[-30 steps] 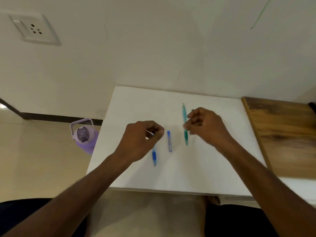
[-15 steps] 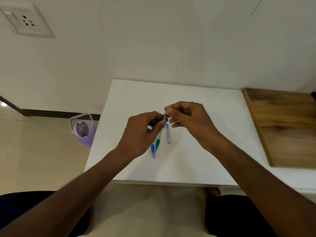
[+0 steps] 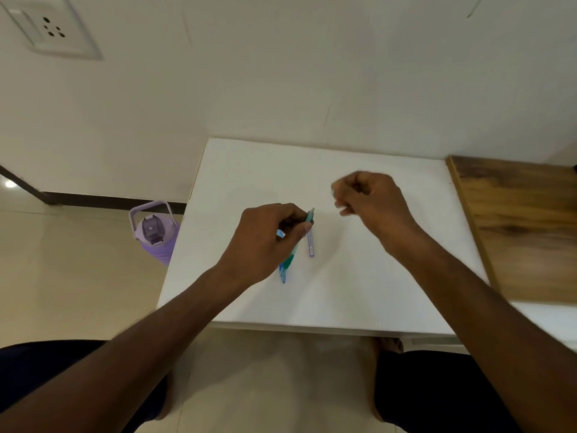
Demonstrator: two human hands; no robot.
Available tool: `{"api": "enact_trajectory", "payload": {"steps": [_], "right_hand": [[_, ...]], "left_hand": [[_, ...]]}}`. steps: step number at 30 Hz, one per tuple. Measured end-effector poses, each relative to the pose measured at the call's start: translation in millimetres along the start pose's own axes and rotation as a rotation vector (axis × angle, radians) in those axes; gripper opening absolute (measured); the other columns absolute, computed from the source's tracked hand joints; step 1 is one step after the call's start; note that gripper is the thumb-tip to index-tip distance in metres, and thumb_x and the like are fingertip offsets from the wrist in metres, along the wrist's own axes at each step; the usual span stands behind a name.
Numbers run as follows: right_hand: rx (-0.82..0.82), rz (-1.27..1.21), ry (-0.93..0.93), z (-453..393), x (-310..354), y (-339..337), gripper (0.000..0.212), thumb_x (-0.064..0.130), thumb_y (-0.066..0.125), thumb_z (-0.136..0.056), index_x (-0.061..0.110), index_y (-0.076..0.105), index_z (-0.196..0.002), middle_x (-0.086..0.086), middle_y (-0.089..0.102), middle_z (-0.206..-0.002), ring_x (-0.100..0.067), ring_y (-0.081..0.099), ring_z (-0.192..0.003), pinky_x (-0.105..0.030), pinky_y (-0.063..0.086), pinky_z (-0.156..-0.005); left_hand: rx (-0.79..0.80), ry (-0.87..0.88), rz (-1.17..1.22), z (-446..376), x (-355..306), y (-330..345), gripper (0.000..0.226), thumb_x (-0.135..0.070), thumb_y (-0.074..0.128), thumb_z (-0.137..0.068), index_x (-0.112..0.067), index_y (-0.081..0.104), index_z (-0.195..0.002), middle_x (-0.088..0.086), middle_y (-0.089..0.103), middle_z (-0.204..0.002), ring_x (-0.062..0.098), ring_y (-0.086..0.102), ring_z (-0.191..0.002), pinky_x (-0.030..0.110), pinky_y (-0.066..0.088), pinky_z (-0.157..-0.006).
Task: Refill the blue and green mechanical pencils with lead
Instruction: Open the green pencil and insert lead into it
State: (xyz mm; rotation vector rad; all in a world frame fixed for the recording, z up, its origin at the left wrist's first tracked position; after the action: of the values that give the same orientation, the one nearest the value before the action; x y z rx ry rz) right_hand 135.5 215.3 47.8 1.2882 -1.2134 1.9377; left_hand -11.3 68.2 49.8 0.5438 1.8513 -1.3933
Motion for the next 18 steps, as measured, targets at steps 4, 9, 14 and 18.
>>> {"api": "enact_trajectory", "payload": {"steps": [4,9,14,18], "right_hand": [[0.203,0.529,0.164,0,-51,13,0.009,0.024,0.083,-0.087,0.017,0.079,-0.085,0.0,0.078,-0.075,-0.016,0.078,-0.069,-0.012,0.053,-0.05],[0.176,0.528,0.211,-8,-69,18,0.016,0.023,0.087,-0.084,0.011,0.077,-0.087,-0.006,0.079,-0.077,-0.017,0.077,-0.066,-0.014,0.057,-0.053],[0.094,0.499,0.032,-7,-31,22,0.016,0.033,0.076,-0.094,0.017,0.077,-0.094,0.004,0.08,-0.082,-0.012,0.077,-0.073,-0.02,0.061,-0.073],[0.325,0.046,0.053,21,-6,61,0.019,0.031,0.065,-0.103,0.017,0.078,-0.104,0.003,0.082,-0.091,-0.016,0.08,-0.086,-0.028,0.065,-0.076]], "left_hand": [[-0.02,-0.105,0.093,-3,12,-8,0.016,-0.034,0.07,-0.1,-0.025,0.076,-0.112,-0.015,0.078,-0.089,0.001,0.073,-0.084,0.014,0.057,-0.078],[-0.016,-0.153,0.158,-3,11,-7,0.024,-0.031,0.071,-0.099,-0.029,0.07,-0.123,-0.012,0.08,-0.09,0.004,0.075,-0.081,0.033,0.064,-0.086],[-0.006,-0.196,0.181,-3,18,-6,0.019,-0.032,0.076,-0.096,-0.03,0.07,-0.114,-0.011,0.079,-0.09,0.005,0.076,-0.077,0.024,0.065,-0.071],[-0.044,-0.233,0.2,-5,24,-10,0.017,-0.034,0.079,-0.093,-0.033,0.068,-0.106,-0.016,0.074,-0.085,-0.003,0.074,-0.07,0.009,0.055,-0.058]]}}
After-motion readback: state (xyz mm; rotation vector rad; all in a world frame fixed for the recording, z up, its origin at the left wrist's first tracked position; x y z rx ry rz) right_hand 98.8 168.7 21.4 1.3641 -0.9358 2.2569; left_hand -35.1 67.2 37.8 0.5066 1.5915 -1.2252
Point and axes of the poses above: each hand's wrist, its own z-axis away from the middle knuckle, its own y-axis out of the palm, x = y × z, the point moved 10 cm from there along -z, towards the middle knuckle
